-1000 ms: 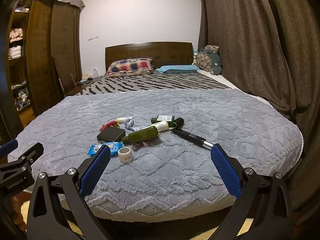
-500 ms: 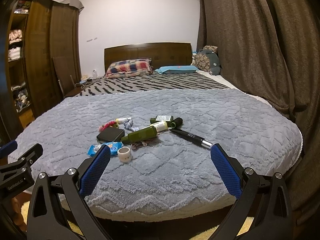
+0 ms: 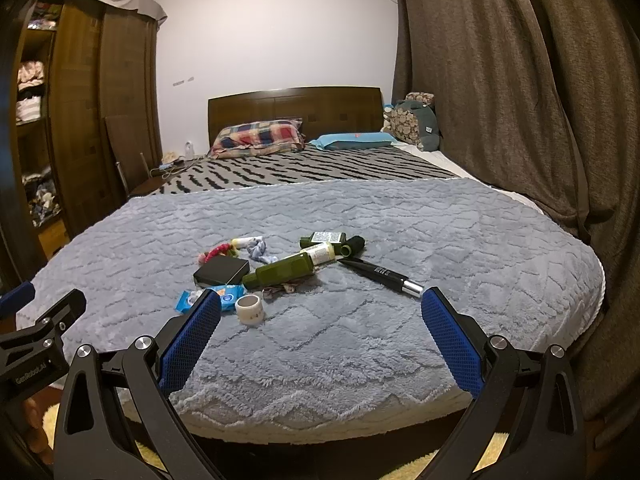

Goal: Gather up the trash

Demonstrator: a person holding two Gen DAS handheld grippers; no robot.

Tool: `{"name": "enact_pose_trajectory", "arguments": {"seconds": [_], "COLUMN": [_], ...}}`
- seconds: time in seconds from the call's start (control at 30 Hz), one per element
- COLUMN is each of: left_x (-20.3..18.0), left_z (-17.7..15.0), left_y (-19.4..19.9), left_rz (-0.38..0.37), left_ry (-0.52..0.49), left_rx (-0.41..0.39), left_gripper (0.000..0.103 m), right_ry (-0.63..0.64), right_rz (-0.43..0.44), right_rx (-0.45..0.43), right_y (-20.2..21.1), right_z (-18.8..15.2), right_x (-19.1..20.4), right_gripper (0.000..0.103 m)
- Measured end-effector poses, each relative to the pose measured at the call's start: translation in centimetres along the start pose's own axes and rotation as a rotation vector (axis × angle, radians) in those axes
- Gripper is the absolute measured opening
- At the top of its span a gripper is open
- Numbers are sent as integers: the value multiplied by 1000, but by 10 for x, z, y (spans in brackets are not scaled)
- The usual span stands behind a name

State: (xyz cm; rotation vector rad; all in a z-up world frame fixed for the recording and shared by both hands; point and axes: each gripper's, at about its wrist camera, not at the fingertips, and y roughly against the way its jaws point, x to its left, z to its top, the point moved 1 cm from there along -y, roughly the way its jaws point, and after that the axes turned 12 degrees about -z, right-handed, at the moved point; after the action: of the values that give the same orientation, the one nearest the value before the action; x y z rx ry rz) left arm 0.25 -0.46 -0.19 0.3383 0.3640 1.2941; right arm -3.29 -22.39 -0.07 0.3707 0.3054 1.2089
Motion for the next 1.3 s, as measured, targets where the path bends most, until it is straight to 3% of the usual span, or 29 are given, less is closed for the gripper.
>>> {"name": "enact_pose_trajectory", "arguments": {"seconds": [1.3], "left_x": [-2], "left_z": [2], "left_y": [-6], "left_rz": [-4], "left_ry": [-8], "left_rx": [8], "left_gripper": [95], "right_ry": [-28], "right_rz": [22], "right_rx": [-13], "right_y": [-4], "right_z": [1], "right_x": [0], "right_gripper": [100]}}
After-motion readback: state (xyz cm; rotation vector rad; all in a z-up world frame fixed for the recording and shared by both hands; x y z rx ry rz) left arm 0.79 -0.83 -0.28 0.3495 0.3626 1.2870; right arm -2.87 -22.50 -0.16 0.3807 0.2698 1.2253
